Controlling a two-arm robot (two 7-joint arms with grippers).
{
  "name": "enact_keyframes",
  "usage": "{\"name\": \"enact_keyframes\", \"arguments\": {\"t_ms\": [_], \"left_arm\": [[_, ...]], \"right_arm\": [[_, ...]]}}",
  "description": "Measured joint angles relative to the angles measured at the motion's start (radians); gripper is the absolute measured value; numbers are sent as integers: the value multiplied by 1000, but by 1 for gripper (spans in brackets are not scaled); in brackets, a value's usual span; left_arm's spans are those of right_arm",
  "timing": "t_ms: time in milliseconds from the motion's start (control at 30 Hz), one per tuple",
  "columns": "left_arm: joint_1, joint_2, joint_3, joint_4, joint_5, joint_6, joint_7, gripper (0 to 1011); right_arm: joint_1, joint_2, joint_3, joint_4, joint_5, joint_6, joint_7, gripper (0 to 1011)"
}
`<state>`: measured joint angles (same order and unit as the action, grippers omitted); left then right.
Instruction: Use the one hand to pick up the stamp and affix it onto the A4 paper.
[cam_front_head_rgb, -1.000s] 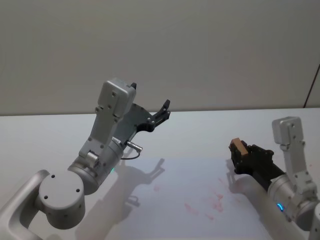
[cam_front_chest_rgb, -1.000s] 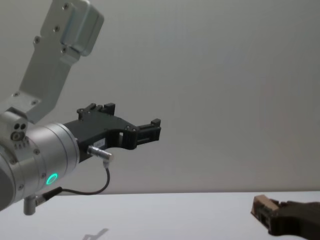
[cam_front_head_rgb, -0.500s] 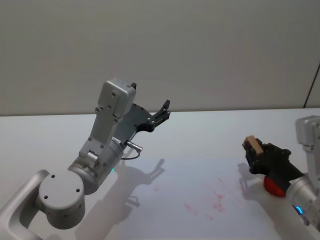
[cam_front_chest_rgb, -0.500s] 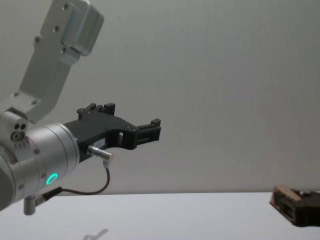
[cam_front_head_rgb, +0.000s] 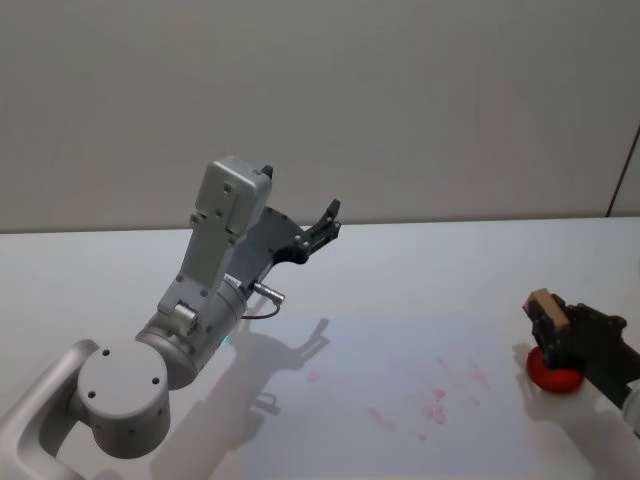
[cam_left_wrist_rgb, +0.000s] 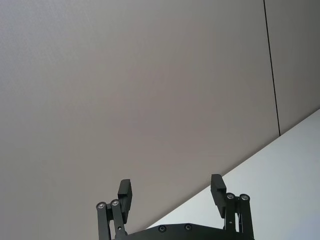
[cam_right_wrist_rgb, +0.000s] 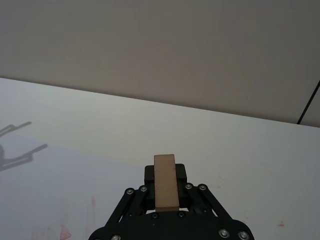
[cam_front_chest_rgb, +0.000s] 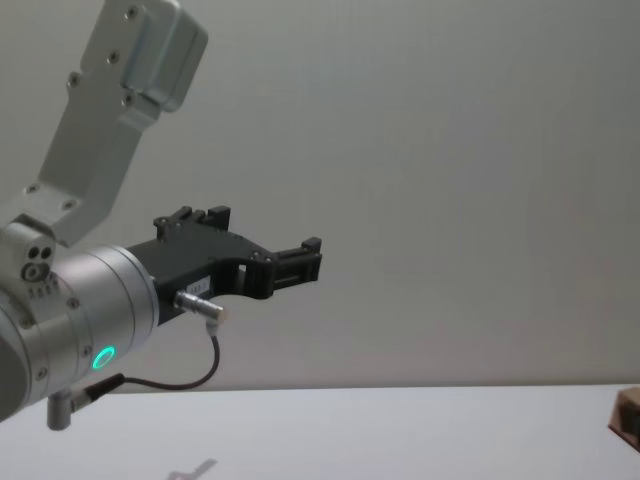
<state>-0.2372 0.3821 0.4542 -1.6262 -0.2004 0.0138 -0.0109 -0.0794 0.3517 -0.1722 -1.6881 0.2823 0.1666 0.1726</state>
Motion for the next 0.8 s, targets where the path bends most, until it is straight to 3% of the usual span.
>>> {"name": "enact_keyframes", "arguments": {"t_ms": [333, 800], "left_arm": [[0, 0, 0, 0, 0, 0, 0, 1001], [0, 0, 0, 0, 0, 0, 0, 1001]], "right_arm": [[-33, 44, 25, -8, 4, -8, 15, 220], [-53, 69, 34, 16, -28, -12, 35, 220]]}}
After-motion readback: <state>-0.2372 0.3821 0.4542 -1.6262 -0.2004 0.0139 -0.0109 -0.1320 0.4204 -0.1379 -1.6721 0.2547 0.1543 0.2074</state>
